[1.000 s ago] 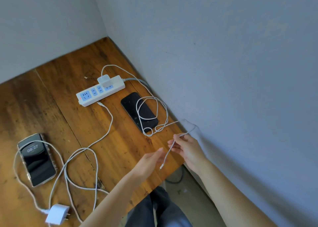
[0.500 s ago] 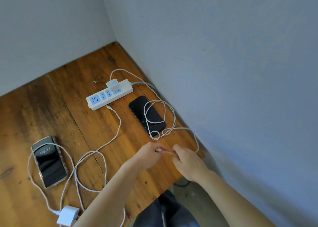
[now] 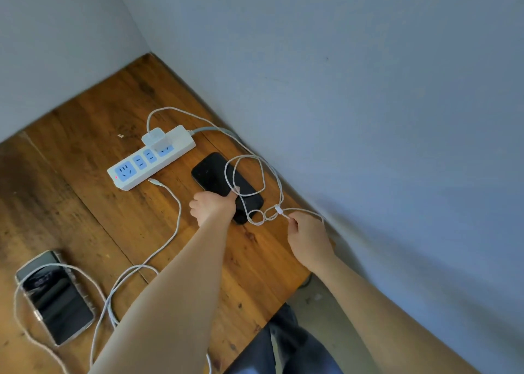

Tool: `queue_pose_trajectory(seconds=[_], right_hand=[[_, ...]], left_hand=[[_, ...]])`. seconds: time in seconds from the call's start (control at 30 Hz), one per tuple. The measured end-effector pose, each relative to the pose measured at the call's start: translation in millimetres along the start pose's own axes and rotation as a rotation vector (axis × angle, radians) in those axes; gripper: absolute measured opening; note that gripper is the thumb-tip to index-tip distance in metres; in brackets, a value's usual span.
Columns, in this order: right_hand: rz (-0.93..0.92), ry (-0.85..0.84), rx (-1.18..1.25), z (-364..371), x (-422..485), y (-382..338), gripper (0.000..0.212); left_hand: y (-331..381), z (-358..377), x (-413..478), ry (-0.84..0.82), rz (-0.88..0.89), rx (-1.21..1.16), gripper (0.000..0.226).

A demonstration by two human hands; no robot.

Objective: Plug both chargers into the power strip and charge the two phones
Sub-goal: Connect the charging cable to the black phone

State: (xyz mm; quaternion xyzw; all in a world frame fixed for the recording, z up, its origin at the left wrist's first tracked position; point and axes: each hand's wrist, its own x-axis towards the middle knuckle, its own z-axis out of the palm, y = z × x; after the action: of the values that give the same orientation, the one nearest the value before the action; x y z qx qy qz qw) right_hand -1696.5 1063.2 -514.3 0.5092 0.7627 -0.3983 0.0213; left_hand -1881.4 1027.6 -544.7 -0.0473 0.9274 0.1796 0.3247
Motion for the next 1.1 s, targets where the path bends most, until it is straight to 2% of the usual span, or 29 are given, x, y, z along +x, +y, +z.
queue_pose_trajectory(seconds=[0.13,0.23,0.3,0.47,0.67,0.87,0.97,1.03,1.1], right_hand=[[-0.057,0.018,0.017,-3.3,-5.4,1.1,0.023],[-0.048,-0.009,0.004,-2.3,-6.8,1.1,0.023],[-0.032,-0.038,-0.007,-2.5,-6.2,-2.1,0.025],[-0.096,-0.055,0.021,-14.9,-19.2,-20.5,0.036],[-0.149,-0.068,0.124,-35.3,-49.1,-38.1,0.033],[-0.155,-0.127,0.156,-42.7,-49.8,-45.2,0.033],[-0.21,-0.144,0.168,-48.4,-46.9,-48.4,0.022],[-0.452,-0.193,0.099,-80.7,-109.3,-80.8,0.019],[-0.485,-0.208,0.072,-79.3,-104.1,-80.2,0.02]], left_hand=[[-0.3,3.0,3.0,-0.001,-0.033,-0.08,0.086],[-9.0,0.6,-2.7,-0.046,0.037,-0.291,0.058],[-14.8,-7.1,-8.7,-0.091,0.009,-0.435,0.045],[-36.6,-39.8,-28.5,-0.17,-0.025,-0.538,0.043],[-81.1,-82.7,-67.5,-0.25,-0.245,-0.821,0.026],[-74.5,-93.3,-83.9,-0.429,-0.392,-1.029,0.028],[-66.8,-93.8,-89.2,-0.443,-0.408,-1.045,0.032],[-97.9,-138.4,-153.3,-0.385,-0.34,-1.233,0.034],[-96.1,-137.7,-154.2,-0.379,-0.334,-1.229,0.035]])
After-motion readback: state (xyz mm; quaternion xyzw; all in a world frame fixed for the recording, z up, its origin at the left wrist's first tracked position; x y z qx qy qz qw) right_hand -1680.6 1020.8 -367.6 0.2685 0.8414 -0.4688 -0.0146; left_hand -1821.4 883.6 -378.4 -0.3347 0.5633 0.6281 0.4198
